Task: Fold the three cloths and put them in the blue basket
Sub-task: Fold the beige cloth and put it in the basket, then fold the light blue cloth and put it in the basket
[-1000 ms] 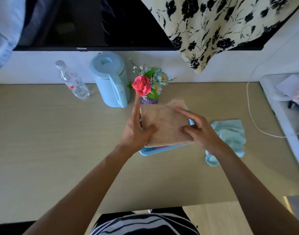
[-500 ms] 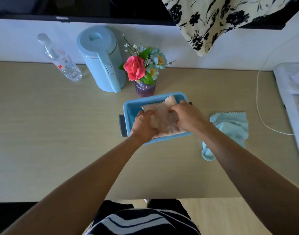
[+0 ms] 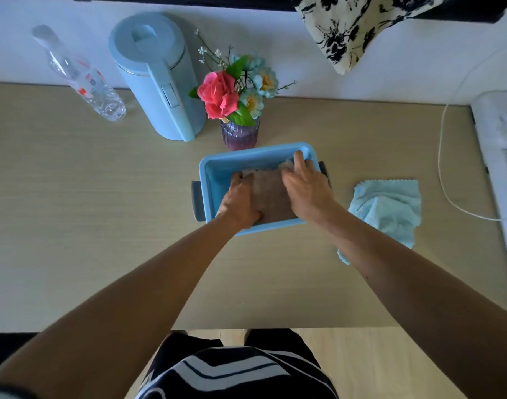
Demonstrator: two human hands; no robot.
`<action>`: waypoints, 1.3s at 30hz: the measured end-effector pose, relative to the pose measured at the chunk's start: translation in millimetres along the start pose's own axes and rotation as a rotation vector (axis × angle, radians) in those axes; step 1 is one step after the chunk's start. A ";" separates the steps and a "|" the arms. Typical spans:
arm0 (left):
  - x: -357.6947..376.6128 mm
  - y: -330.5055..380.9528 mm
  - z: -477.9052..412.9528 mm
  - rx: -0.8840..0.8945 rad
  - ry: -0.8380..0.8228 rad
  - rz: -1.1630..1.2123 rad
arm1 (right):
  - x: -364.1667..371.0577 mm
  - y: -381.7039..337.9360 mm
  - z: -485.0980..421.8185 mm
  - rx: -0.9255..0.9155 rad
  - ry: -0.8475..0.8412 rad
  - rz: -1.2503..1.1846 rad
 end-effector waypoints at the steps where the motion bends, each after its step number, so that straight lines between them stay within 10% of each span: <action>1: -1.1 -1.1 0.8 0.004 0.020 -0.037 | 1.8 0.3 -2.7 -0.048 -0.008 0.028; 18: 5.5 12.9 -22.9 0.113 -0.174 -0.289 | 27.8 -8.9 -25.0 -0.117 -0.233 0.085; 29: -17.7 98.5 55.3 0.260 0.238 0.261 | -11.3 124.2 76.0 0.446 0.541 -0.943; 39: 32.3 119.8 81.9 0.279 0.062 0.322 | 154.1 122.2 134.1 0.790 -0.020 -0.586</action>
Point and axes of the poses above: each hand's wrist, its own z-axis away from the middle knuckle, its own x-axis out of the palm, y = z × x, the point moved 3 cm from there along -z, towards the middle knuckle, and after that the axes turned 12 degrees about x, right-handed, at the moved point
